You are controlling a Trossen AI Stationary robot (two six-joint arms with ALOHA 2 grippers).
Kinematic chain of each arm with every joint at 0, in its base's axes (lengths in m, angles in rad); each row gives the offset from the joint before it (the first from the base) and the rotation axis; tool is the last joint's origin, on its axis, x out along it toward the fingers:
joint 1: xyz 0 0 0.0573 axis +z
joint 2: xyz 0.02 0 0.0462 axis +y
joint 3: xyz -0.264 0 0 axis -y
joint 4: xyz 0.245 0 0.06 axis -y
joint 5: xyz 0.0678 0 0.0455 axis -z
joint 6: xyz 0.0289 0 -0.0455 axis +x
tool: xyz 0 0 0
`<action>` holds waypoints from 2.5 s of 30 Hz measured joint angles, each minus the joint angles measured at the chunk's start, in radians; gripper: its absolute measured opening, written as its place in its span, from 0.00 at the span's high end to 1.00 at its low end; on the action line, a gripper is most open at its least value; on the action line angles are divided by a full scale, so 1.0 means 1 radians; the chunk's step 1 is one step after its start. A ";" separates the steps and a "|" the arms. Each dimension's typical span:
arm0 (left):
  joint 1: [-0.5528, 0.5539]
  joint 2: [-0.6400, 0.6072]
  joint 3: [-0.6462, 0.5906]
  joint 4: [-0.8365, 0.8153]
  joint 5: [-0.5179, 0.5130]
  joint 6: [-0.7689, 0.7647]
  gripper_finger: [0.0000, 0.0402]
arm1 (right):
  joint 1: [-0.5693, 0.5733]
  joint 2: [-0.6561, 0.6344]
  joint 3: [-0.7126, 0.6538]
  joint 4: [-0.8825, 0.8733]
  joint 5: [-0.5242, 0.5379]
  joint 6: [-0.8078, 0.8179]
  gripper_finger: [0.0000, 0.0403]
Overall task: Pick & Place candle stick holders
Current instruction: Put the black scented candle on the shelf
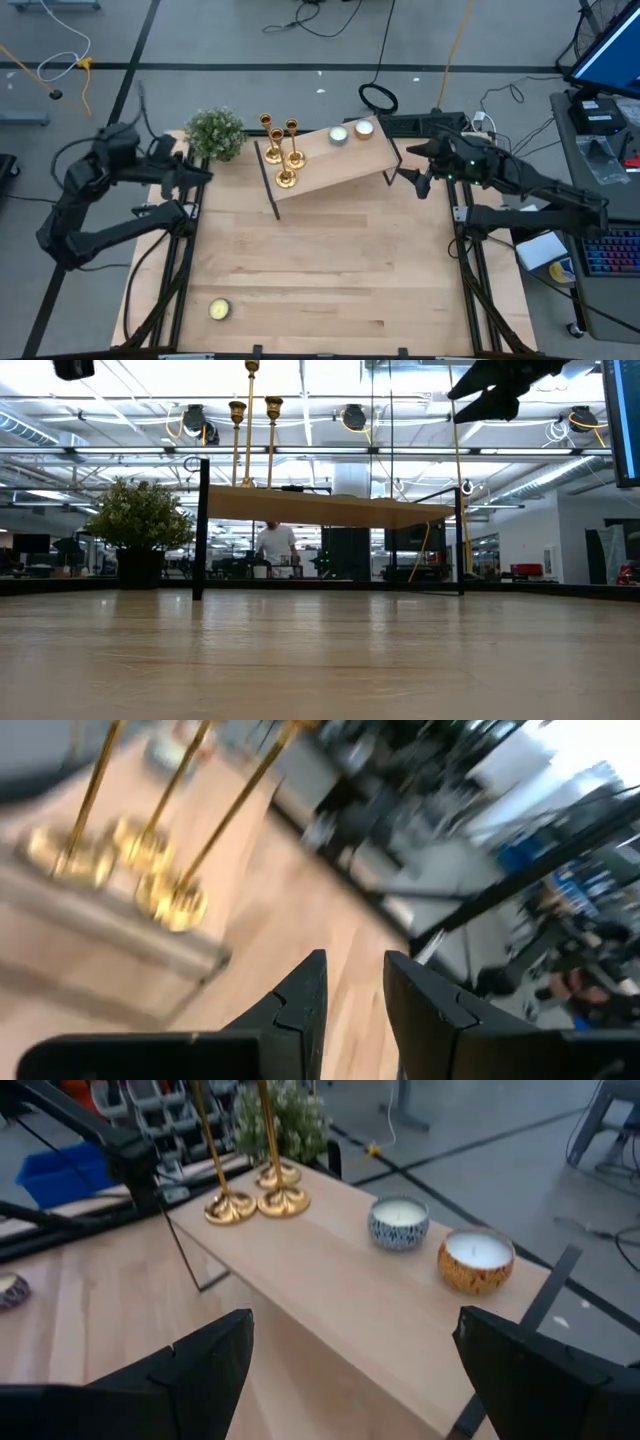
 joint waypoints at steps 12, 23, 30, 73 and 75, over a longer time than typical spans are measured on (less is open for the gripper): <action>-0.261 0.304 0.257 -0.640 -0.120 -0.132 0.75 | 0.000 -0.029 -0.044 0.080 0.003 -0.009 0.18; -0.680 0.395 0.295 -0.620 -0.136 -0.638 0.75 | 0.000 -0.029 -0.044 0.080 0.003 -0.036 0.18; -0.978 0.508 0.294 -0.504 -0.242 -0.882 0.75 | 0.000 -0.029 -0.044 0.080 0.001 -0.036 0.18; -1.602 1.140 0.293 -0.311 -0.484 -1.576 0.41 | 0.000 -0.030 -0.043 0.080 -0.004 -0.062 0.19; -1.602 1.157 0.293 -0.317 -0.472 -1.574 0.33 | 0.000 -0.030 -0.043 0.080 -0.004 -0.062 0.19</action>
